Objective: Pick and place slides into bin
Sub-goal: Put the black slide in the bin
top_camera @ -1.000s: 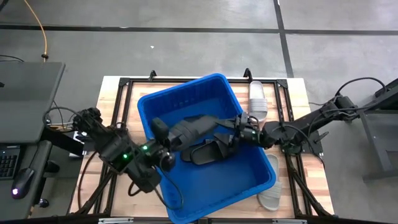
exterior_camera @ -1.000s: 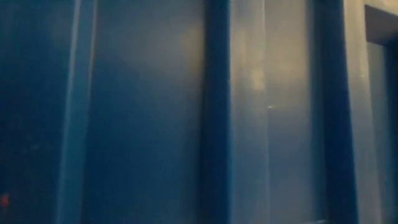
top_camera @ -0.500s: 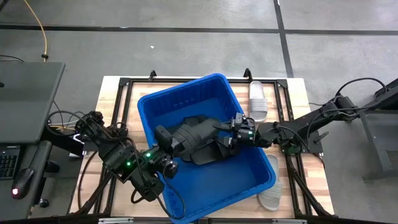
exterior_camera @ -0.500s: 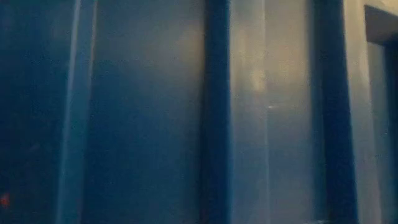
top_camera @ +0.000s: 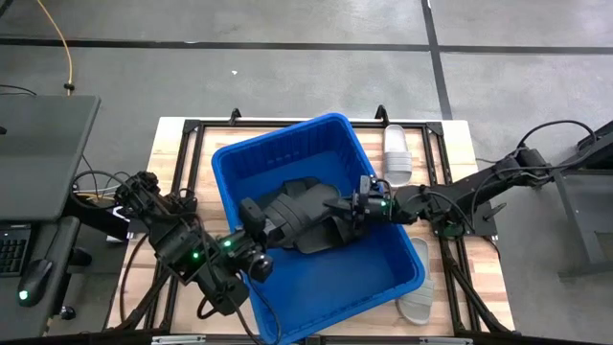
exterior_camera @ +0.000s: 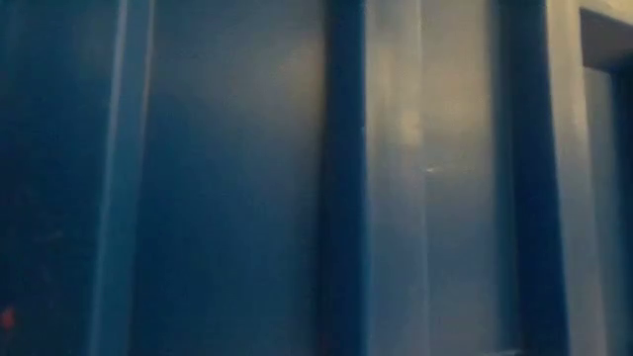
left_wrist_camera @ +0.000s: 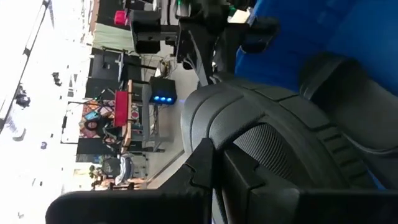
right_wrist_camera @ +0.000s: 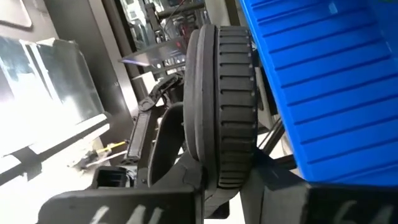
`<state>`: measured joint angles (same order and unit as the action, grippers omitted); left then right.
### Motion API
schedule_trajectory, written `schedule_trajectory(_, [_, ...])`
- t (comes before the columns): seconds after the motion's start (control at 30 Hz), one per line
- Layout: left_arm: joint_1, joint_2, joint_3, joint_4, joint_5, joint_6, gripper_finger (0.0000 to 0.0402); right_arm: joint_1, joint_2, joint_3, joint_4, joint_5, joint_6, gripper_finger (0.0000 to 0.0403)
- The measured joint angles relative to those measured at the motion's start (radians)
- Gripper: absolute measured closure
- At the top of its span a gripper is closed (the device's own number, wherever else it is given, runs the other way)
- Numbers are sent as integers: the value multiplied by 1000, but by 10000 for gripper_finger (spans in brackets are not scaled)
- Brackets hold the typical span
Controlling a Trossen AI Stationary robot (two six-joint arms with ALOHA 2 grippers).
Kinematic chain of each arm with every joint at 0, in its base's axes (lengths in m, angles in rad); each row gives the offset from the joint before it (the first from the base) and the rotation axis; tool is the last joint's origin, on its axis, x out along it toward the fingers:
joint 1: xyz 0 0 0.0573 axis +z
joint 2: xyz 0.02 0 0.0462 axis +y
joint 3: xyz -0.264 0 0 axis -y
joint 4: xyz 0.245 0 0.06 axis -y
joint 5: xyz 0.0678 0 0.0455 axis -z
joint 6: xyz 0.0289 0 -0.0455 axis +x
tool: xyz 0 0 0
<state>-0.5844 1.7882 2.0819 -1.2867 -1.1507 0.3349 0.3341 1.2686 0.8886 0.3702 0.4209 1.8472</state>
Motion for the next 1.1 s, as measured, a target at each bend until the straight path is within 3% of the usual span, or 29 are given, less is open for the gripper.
schedule_trajectory(0.2, [0, -9, 0, -121, 17, -71, 361, 12, 0, 0, -41, 3, -33, 375])
schedule_trajectory(0.33, [0, -47, 0, -282, 109, -331, 320, 22, -2, 0, -80, -4, -50, 376])
schedule_trajectory(0.57, [19, -157, 1, -286, 239, -772, 249, 30, -20, -1, -93, -55, -113, 376])
schedule_trajectory(0.77, [127, -248, 1, -256, 571, -1137, 219, 29, -41, -1, -82, -267, -185, 376])
schedule_trajectory(0.93, [178, -259, 0, -247, 757, -1184, 218, 28, -45, -1, -66, -486, -210, 376])
schedule_trajectory(1.1, [196, -241, -19, -164, 898, -1181, 218, 28, -45, -1, 21, -623, -283, 376])
